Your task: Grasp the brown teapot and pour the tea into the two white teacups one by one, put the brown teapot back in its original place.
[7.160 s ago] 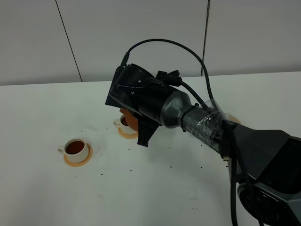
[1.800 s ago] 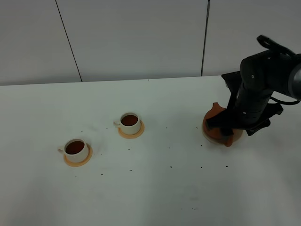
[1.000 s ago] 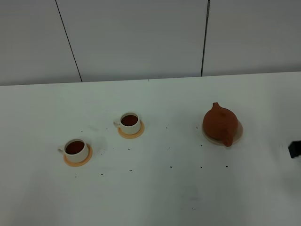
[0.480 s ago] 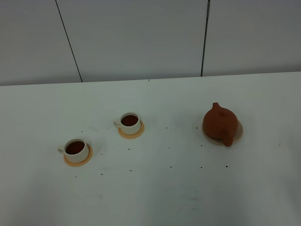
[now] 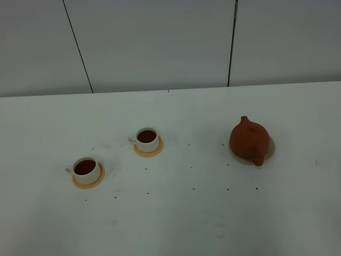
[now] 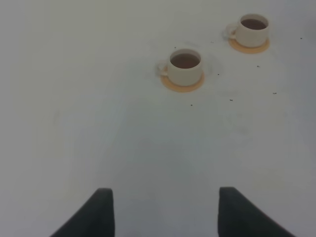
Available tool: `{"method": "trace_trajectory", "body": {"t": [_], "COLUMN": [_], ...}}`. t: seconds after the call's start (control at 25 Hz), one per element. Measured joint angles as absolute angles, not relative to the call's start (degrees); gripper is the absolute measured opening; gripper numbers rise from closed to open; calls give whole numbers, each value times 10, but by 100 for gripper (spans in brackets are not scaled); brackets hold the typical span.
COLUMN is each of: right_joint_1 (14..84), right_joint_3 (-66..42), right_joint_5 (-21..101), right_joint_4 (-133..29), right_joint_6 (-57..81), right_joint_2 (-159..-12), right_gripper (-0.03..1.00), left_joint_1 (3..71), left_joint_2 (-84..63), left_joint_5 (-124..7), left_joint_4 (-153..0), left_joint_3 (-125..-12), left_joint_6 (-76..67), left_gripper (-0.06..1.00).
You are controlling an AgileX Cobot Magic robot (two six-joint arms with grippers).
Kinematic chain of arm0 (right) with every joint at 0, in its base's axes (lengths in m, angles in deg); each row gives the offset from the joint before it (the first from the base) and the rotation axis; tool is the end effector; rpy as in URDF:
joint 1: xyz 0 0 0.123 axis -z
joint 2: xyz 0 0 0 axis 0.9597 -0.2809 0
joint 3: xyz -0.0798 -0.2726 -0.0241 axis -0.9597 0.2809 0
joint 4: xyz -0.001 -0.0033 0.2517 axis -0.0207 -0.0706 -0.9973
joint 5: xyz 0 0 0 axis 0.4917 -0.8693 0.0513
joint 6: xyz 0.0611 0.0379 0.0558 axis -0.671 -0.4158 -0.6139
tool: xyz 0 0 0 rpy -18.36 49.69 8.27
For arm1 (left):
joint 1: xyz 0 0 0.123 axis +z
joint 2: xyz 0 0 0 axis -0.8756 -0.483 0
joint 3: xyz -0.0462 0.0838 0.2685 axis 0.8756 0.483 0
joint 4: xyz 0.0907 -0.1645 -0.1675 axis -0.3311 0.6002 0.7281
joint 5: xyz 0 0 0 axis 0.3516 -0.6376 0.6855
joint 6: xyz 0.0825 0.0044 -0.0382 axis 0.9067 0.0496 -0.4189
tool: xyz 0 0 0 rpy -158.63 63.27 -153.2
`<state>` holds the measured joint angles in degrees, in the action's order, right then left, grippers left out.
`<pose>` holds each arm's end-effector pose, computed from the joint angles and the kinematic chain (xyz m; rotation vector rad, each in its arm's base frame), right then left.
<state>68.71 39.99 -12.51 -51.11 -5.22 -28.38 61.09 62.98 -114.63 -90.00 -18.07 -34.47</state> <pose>0.0355 0.0127 0.2699 -0.2092 2.3278 0.1421 -0.0058 0.0000 0.2800 0.0733 2.0137 0.0460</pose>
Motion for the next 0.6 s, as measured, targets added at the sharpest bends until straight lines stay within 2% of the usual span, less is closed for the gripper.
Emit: {"method": "trace_trajectory", "body": {"t": [0.4, 0.6], "right_joint_1": [687, 687], "right_joint_3": [400, 400], "right_joint_5": [-124, -123], "right_joint_4": [-492, -476], "right_joint_6": [-77, -96], "right_joint_2": [-142, -125], "right_gripper": [46, 46], "left_joint_1": [611, 611], "left_joint_2": [630, 630], "left_joint_5": [-1146, -1146], "left_joint_4": [-900, -900], "left_joint_3": [-181, -181], "left_joint_6": [-345, -345], "left_gripper": [53, 53]}}
